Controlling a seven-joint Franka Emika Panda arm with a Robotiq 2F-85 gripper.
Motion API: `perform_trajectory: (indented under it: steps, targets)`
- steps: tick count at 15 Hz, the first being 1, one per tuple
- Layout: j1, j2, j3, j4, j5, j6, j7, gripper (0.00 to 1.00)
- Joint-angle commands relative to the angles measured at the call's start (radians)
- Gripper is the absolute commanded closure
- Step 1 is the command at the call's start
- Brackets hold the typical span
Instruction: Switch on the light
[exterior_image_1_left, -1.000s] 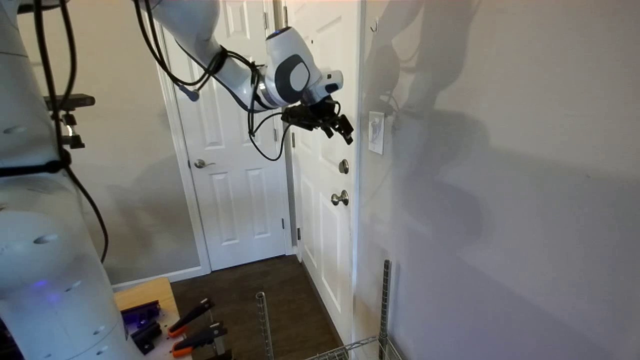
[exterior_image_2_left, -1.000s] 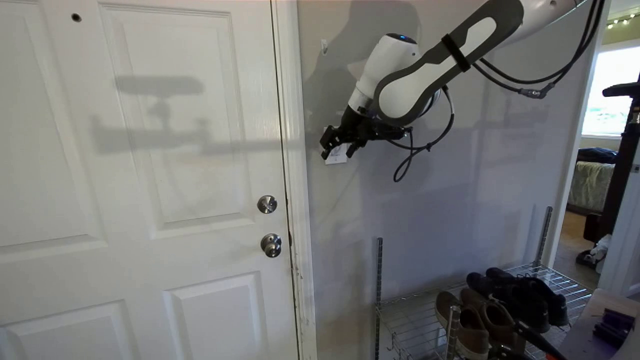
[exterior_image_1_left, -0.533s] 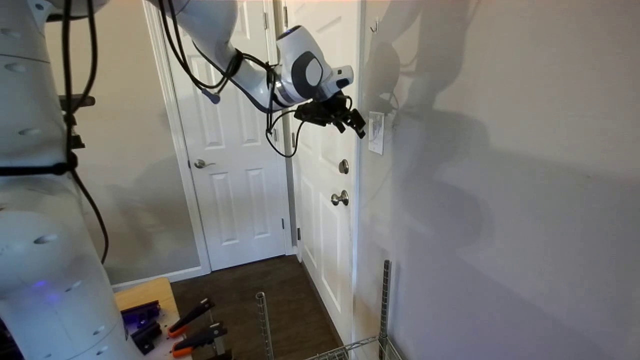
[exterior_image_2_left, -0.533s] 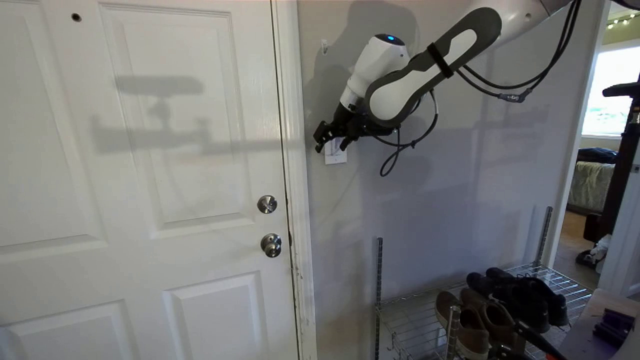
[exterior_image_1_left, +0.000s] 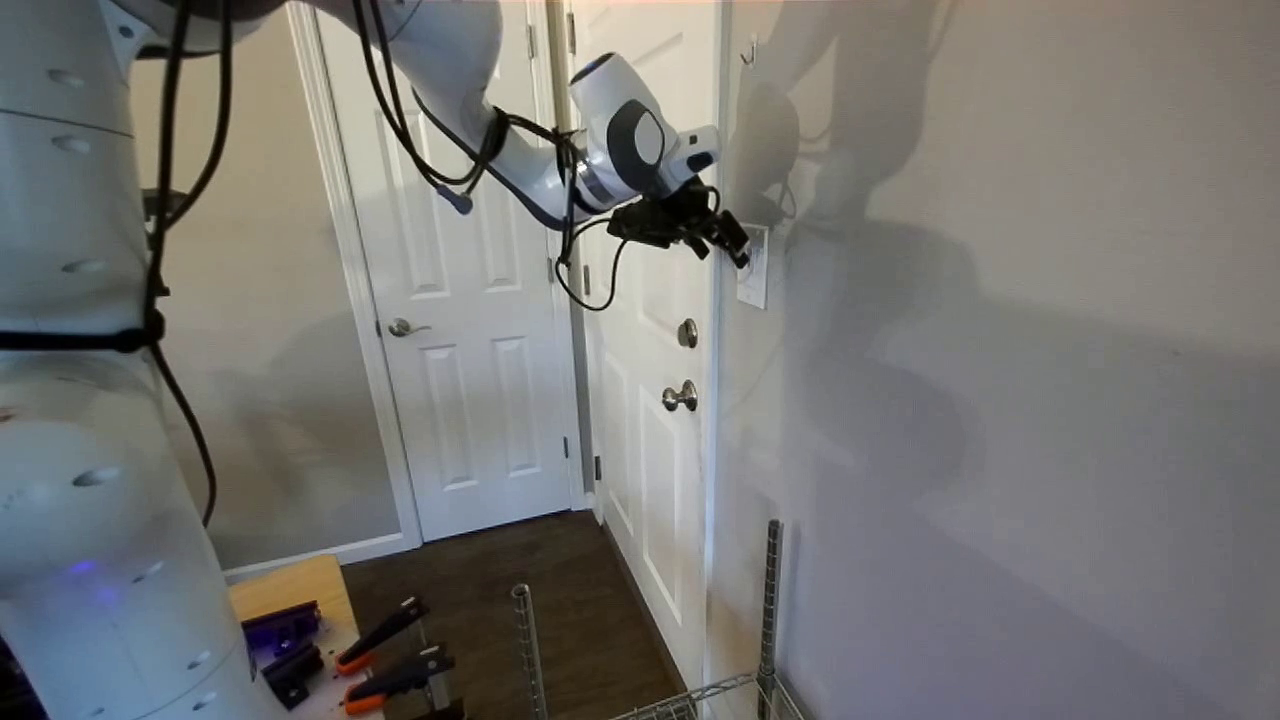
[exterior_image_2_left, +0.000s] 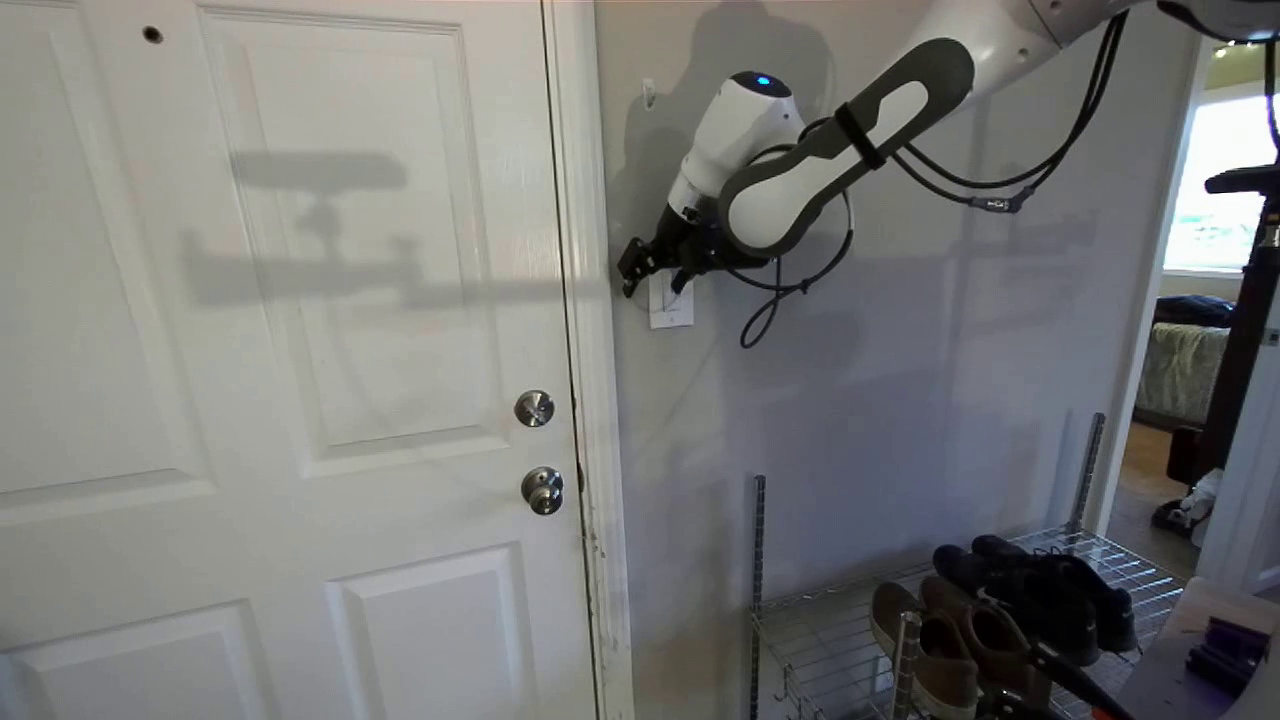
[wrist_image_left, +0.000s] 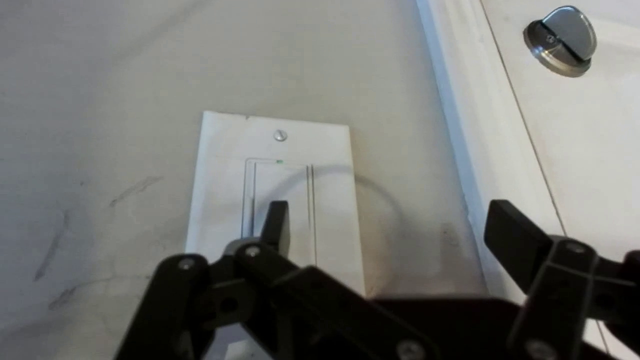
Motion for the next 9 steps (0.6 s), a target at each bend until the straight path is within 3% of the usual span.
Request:
perform_trajectory:
  steps: [1, 9]
  targets:
    - [0.020, 0.021, -0.031, 0.031, -0.089, 0.028, 0.093, 0.00]
    - [0.052, 0.006, -0.080, 0.019, -0.289, 0.080, 0.305, 0.00]
